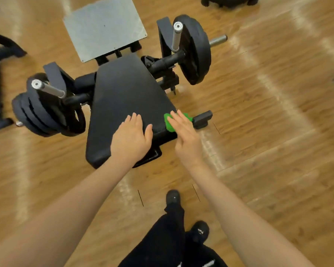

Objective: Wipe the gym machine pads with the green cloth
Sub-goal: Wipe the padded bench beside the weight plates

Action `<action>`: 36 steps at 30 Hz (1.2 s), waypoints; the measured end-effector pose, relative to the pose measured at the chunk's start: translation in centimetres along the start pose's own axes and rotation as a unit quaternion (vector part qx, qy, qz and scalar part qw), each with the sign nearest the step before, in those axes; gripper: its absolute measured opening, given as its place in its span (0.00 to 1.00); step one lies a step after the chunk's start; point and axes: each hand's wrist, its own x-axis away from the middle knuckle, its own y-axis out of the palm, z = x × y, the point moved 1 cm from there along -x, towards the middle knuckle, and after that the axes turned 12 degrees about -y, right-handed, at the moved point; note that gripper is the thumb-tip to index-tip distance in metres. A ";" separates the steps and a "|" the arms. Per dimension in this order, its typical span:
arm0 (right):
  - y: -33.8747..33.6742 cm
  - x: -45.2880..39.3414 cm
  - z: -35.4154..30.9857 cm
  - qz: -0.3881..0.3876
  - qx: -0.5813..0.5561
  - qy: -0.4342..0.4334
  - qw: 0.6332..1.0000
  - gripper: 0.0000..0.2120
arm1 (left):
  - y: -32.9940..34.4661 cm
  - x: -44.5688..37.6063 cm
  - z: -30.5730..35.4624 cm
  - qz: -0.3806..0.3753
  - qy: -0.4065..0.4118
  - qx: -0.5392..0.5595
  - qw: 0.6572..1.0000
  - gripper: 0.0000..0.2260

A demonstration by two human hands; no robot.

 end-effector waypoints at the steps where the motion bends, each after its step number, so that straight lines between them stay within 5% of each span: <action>1: -0.4 -0.1 0.6 0.009 -0.028 0.023 0.999 0.23 | 0.0 0.0 0.0 -0.004 -0.004 -0.004 1.000 0.24; 4: -1.6 -1.6 2.8 0.026 -0.111 0.131 0.985 0.23 | 0.3 -0.1 0.0 0.006 0.000 -0.001 1.000 0.26; 12: -1.7 -2.4 2.8 -0.052 -0.206 0.091 0.973 0.26 | 1.3 0.6 2.7 0.025 -0.088 0.002 0.996 0.28; 16: -3.5 -1.1 4.4 -0.128 -0.229 0.026 0.965 0.27 | 1.8 1.2 5.4 0.063 -0.167 0.029 0.983 0.34; 21: -5.7 -4.0 8.9 -0.235 -0.268 -0.043 0.933 0.25 | 3.6 3.2 10.2 0.127 -0.216 0.043 0.967 0.27; 31: -5.4 -8.1 12.6 -0.251 -0.282 -0.053 0.925 0.23 | 6.0 4.0 14.0 0.137 -0.267 -0.040 0.953 0.36; 36: -3.4 -7.8 12.8 -0.288 -0.301 -0.211 0.884 0.20 | 6.3 3.4 14.5 0.203 -0.283 -0.005 0.937 0.34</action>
